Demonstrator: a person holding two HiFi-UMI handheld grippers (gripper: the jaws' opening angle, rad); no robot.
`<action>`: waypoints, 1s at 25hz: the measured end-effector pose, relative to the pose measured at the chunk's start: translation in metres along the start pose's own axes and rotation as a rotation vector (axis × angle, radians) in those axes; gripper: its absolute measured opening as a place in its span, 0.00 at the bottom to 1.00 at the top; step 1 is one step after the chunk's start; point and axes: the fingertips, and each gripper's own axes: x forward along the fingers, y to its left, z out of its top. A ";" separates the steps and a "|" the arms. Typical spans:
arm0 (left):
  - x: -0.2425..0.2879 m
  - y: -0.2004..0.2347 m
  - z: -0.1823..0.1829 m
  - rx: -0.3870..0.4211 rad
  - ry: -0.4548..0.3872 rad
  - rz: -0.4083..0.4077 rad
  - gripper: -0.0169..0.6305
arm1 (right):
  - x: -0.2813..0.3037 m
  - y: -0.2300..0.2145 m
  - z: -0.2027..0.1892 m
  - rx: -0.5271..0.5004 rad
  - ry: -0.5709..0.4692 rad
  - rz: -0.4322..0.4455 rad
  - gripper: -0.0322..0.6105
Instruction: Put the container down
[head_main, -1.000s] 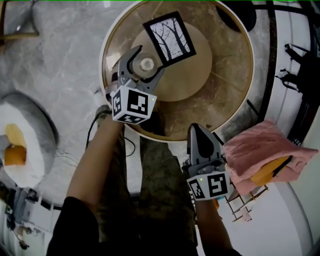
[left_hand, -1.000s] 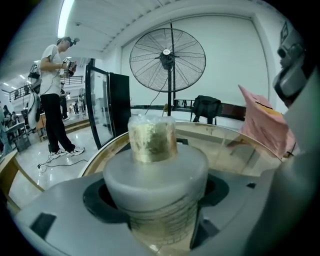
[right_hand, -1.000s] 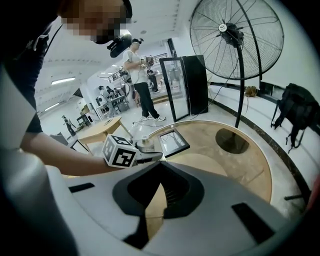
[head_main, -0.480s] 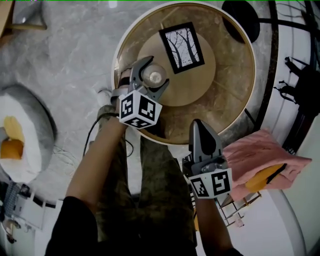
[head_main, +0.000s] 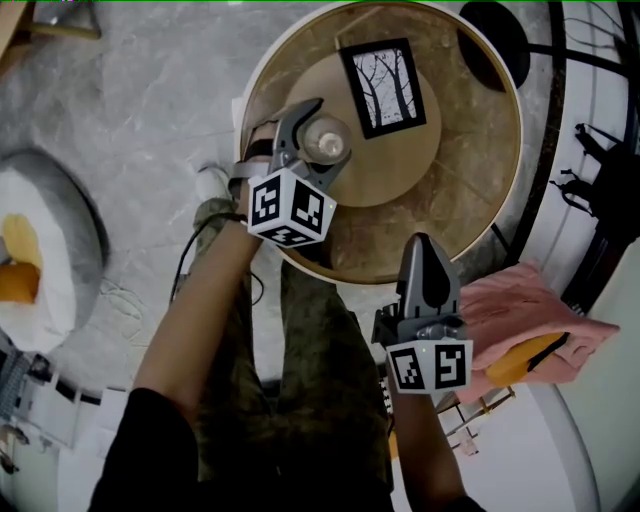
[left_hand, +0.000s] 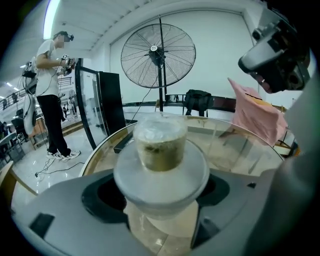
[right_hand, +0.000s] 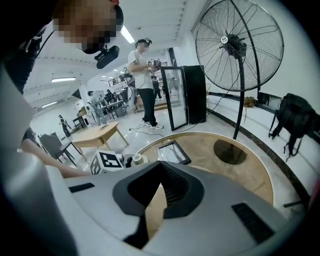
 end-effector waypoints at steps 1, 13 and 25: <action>-0.001 0.001 0.000 -0.011 -0.006 -0.001 0.59 | -0.002 -0.001 0.000 -0.005 -0.003 -0.012 0.08; -0.067 -0.004 -0.022 -0.030 -0.005 0.045 0.62 | -0.023 -0.021 0.007 0.041 -0.043 -0.123 0.08; -0.286 0.045 0.115 -0.547 -0.117 0.137 0.53 | -0.159 -0.015 0.140 0.231 -0.176 -0.201 0.08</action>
